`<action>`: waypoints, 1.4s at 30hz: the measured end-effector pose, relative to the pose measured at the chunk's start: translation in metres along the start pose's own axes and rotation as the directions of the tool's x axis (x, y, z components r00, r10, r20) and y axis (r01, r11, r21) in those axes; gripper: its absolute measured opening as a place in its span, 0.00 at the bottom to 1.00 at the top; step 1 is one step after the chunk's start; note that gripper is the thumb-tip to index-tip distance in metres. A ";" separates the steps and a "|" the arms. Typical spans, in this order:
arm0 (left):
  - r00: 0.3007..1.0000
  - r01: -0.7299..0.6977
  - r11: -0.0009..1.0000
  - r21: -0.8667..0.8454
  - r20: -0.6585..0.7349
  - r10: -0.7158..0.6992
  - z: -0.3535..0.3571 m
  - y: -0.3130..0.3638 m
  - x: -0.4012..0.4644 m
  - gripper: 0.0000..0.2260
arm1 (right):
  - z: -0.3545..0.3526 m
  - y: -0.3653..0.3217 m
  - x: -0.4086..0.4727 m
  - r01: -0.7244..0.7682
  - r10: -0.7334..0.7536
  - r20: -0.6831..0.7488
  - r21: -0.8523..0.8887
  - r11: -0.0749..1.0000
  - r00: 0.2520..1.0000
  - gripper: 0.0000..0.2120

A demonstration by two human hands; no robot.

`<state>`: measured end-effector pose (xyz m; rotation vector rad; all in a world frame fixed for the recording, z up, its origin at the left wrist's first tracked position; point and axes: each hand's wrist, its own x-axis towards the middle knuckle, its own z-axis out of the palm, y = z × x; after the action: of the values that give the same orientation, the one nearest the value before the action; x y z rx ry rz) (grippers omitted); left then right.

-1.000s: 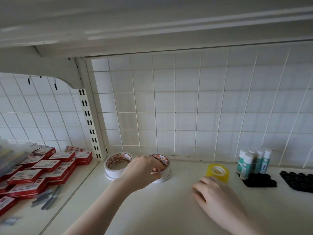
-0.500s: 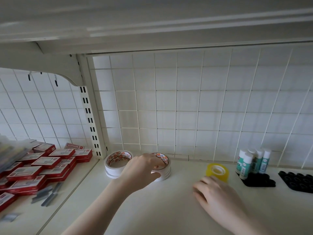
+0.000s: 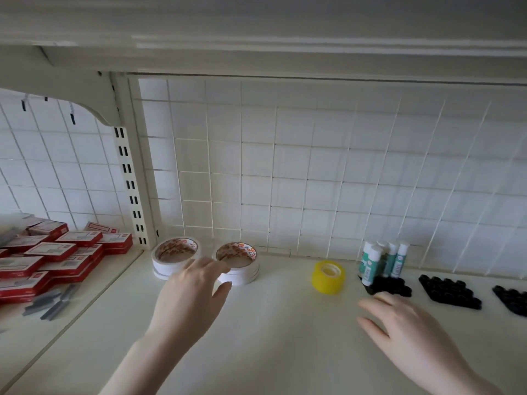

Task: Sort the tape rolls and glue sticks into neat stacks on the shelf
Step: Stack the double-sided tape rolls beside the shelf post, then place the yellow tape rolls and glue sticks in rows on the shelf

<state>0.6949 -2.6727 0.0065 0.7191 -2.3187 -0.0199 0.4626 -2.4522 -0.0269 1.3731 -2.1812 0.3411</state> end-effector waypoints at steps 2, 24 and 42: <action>1.000 -0.003 1.000 0.012 0.015 0.003 0.003 0.021 -0.010 0.16 | -0.008 0.020 -0.014 -0.040 0.039 -0.023 -0.016 0.999 0.999 0.19; 0.980 0.160 0.978 -0.138 0.139 -0.141 0.073 0.381 -0.036 0.13 | -0.102 0.301 -0.181 -0.405 0.424 -0.066 0.197 0.893 0.903 0.13; 0.968 0.015 0.954 -0.298 0.244 0.061 0.142 0.568 -0.020 0.12 | -0.160 0.451 -0.282 -0.502 0.509 -0.352 0.118 0.857 0.785 0.05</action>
<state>0.3391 -2.2078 0.0047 0.5603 -2.4868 -0.4658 0.2048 -1.9598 -0.0230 0.6243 -2.1796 0.7566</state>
